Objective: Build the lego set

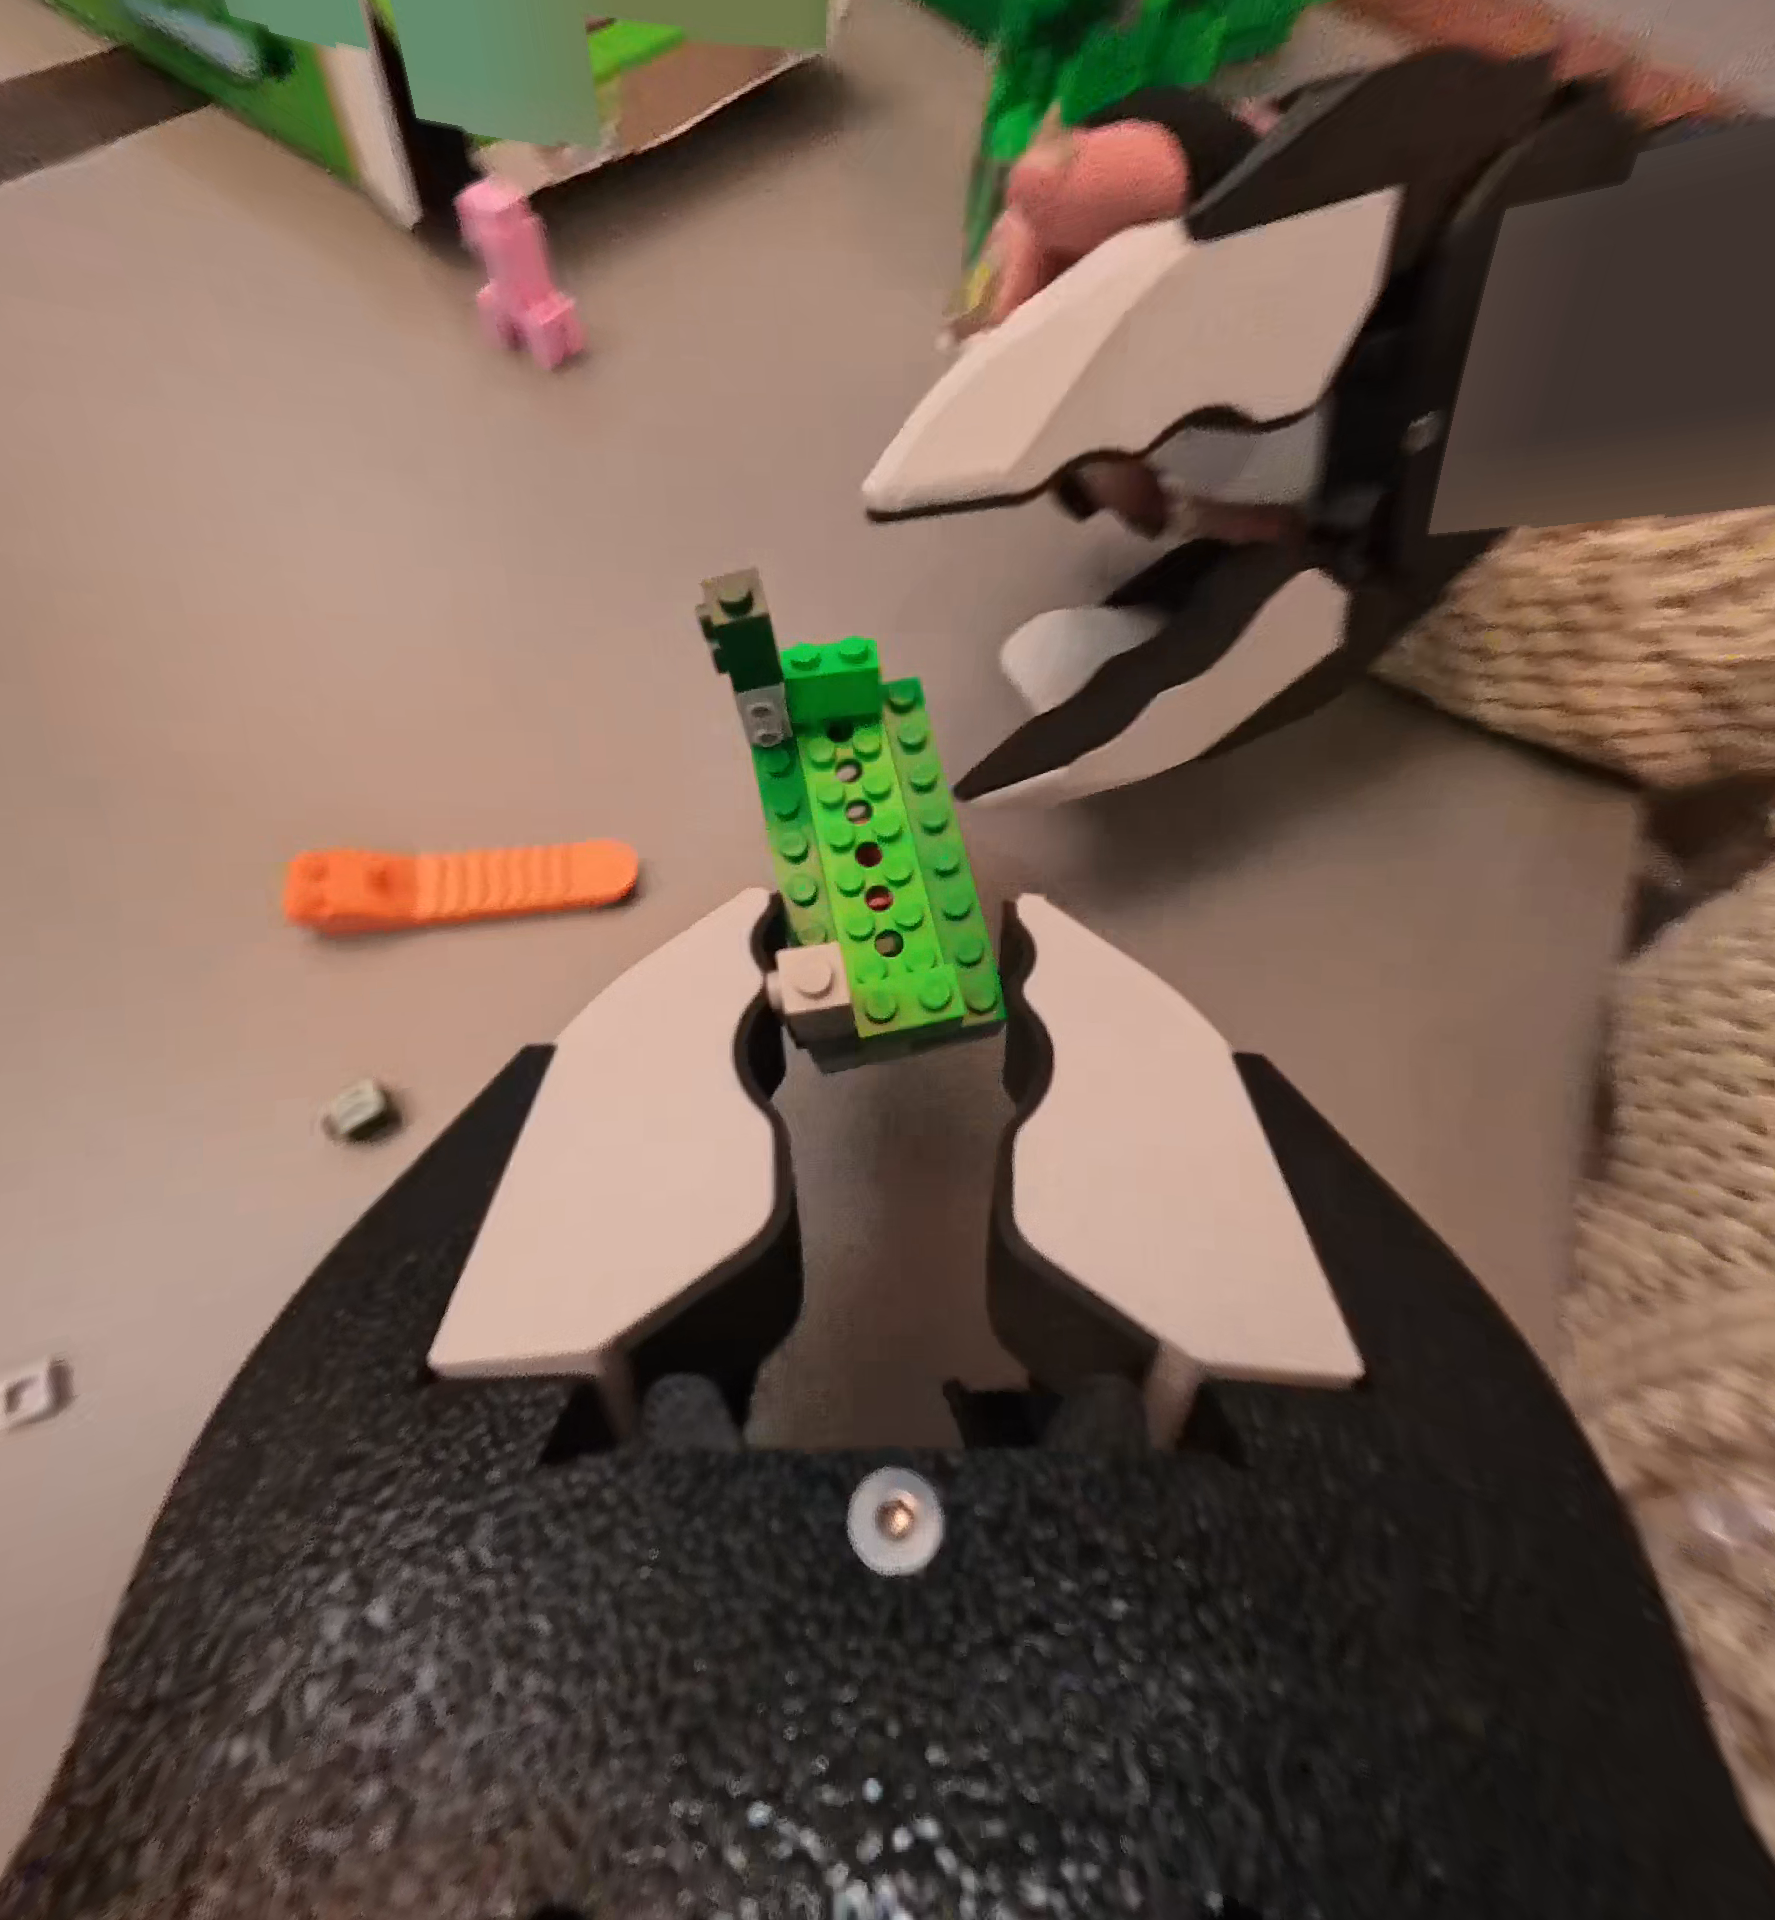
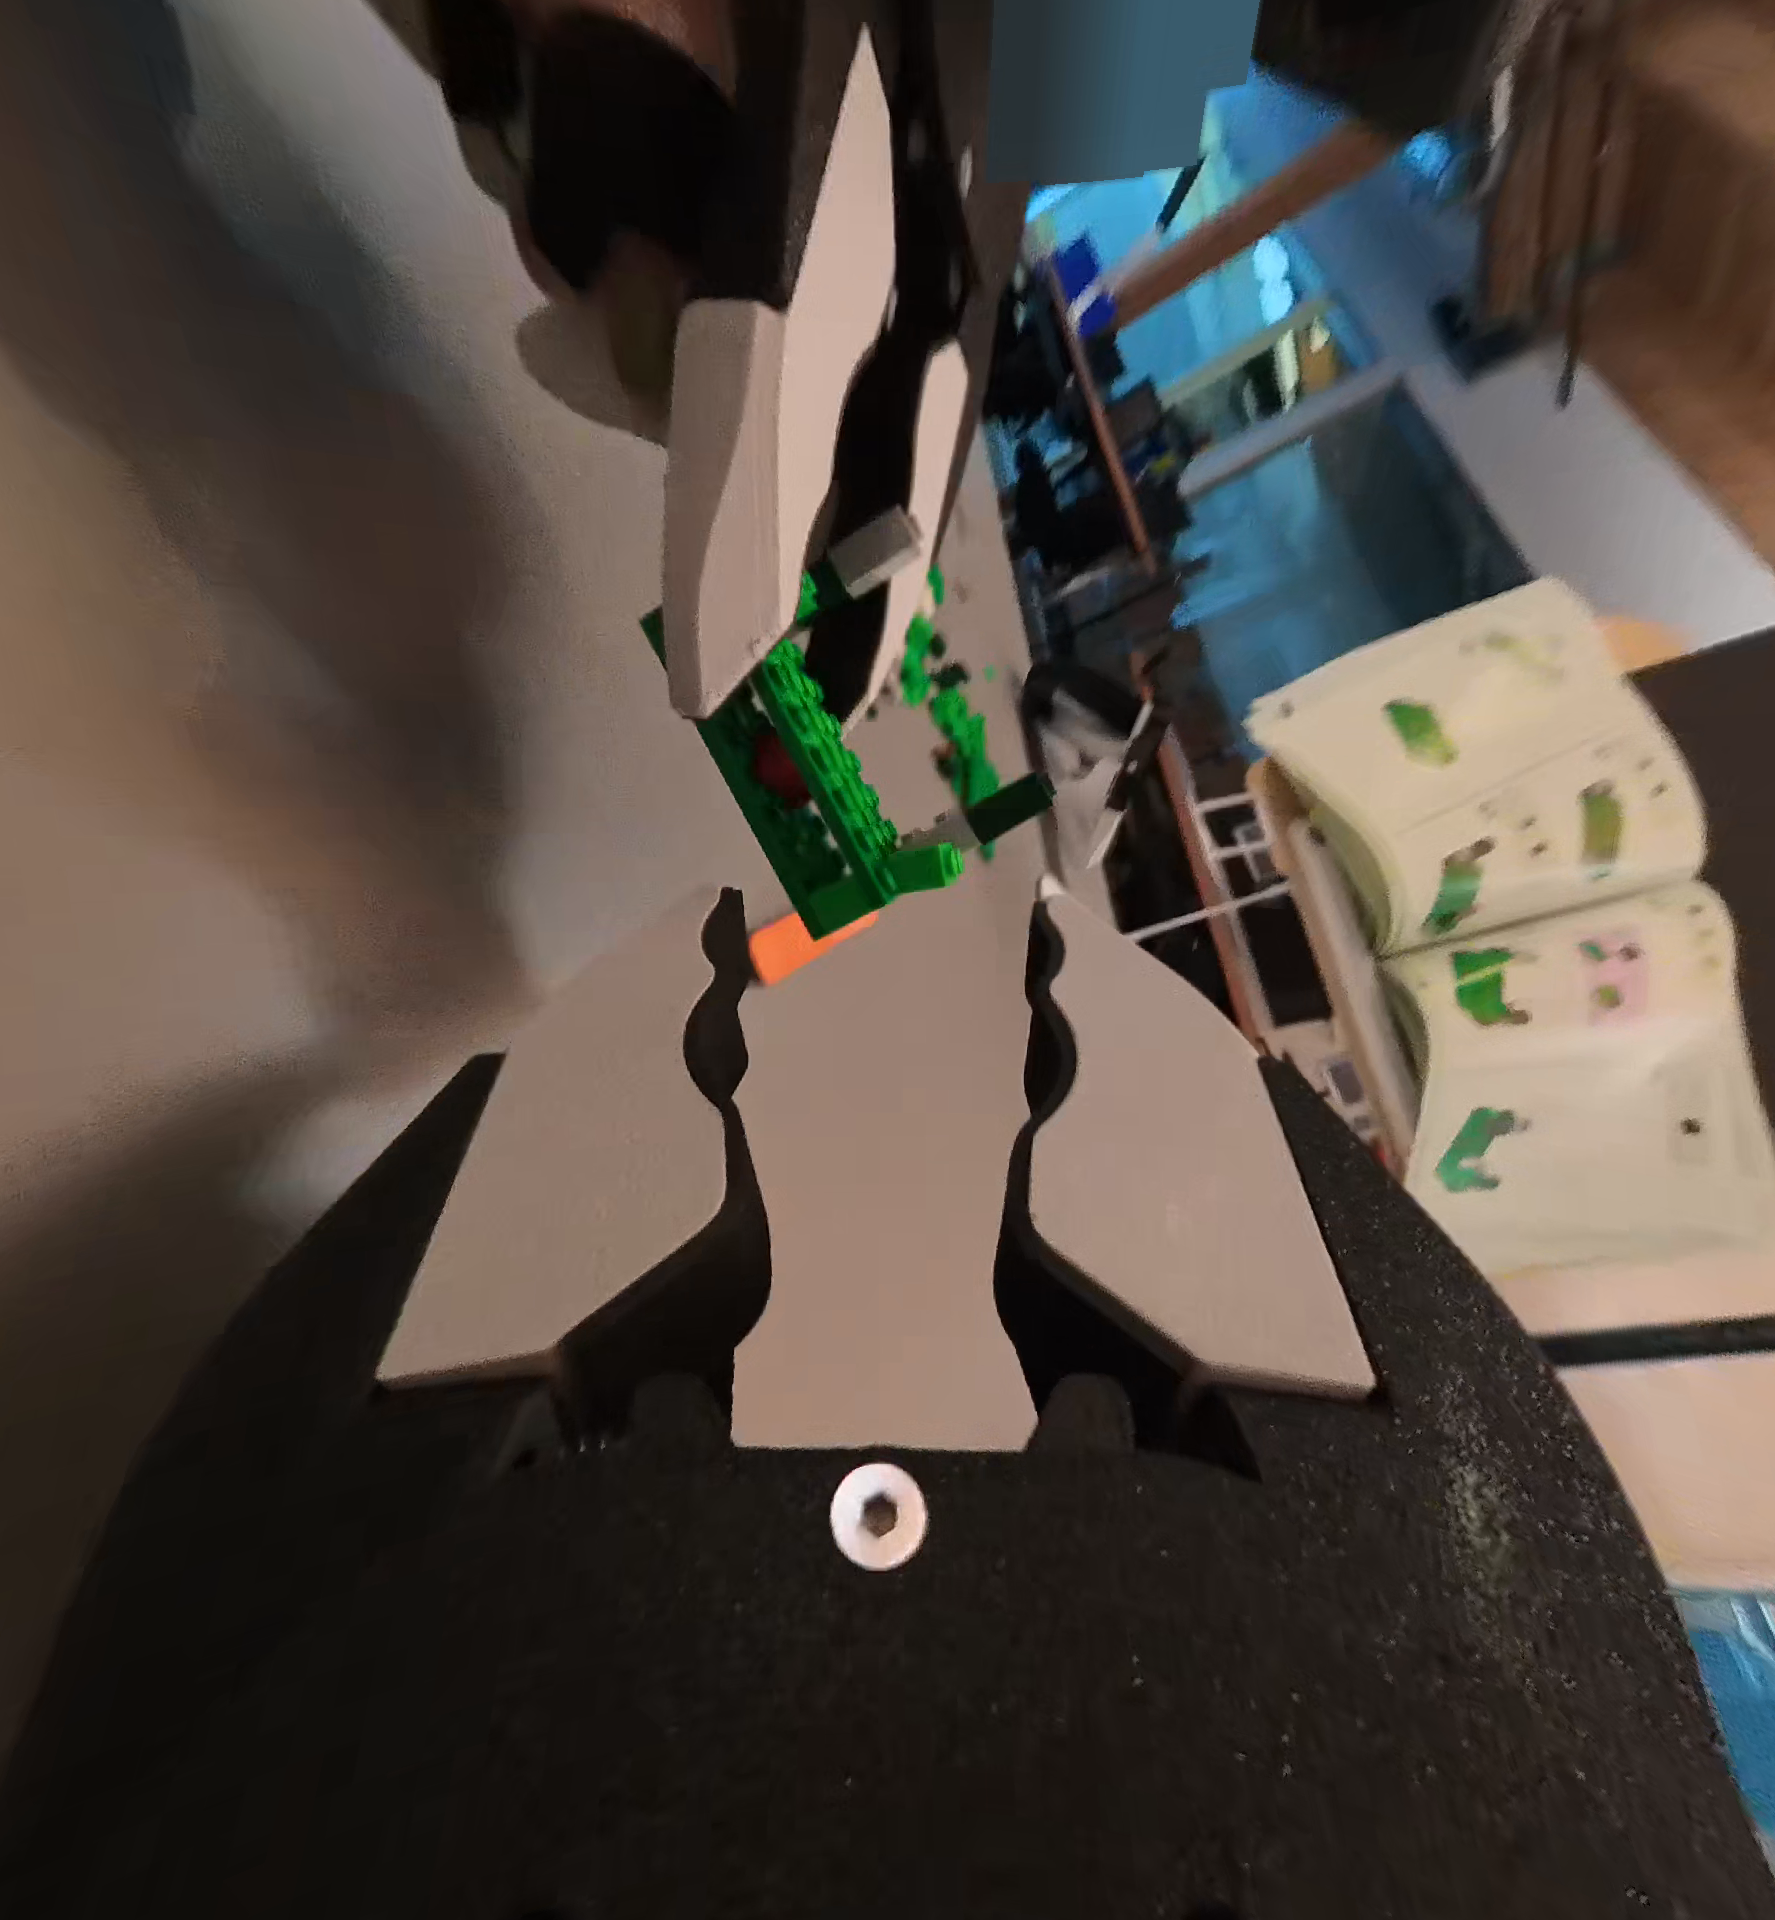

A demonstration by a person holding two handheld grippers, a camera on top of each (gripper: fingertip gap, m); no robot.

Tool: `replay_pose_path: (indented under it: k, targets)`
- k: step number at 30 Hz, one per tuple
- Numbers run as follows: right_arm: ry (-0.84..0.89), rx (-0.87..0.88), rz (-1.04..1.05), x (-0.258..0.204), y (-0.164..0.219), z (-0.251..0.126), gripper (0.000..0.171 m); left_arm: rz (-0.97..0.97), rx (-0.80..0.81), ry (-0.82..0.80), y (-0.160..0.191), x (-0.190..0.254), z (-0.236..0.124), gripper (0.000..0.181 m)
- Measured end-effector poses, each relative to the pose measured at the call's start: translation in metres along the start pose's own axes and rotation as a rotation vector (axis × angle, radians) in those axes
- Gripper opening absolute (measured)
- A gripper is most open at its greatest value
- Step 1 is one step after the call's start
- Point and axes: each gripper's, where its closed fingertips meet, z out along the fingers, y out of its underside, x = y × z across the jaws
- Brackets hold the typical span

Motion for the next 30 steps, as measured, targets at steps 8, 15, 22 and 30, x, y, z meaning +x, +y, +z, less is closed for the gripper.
replay_pose_path:
  k: [8,15,22,30]
  targets:
    - [0.001,0.257,-0.013,0.046,-0.065,-0.031,0.048,0.071,0.093,0.405,-0.050,0.038,-0.048,0.039]
    - [-0.062,0.295,-0.132,0.050,-0.090,-0.035,0.043,0.078,0.085,0.562,-0.065,0.056,-0.069,0.039]
    - [-0.041,0.296,-0.180,0.049,-0.092,-0.031,0.039,0.078,0.039,0.580,-0.062,0.061,-0.069,0.039]
    - [-0.106,0.301,-0.195,0.040,-0.094,-0.031,0.031,0.078,-0.012,0.618,-0.056,0.067,-0.067,0.039]
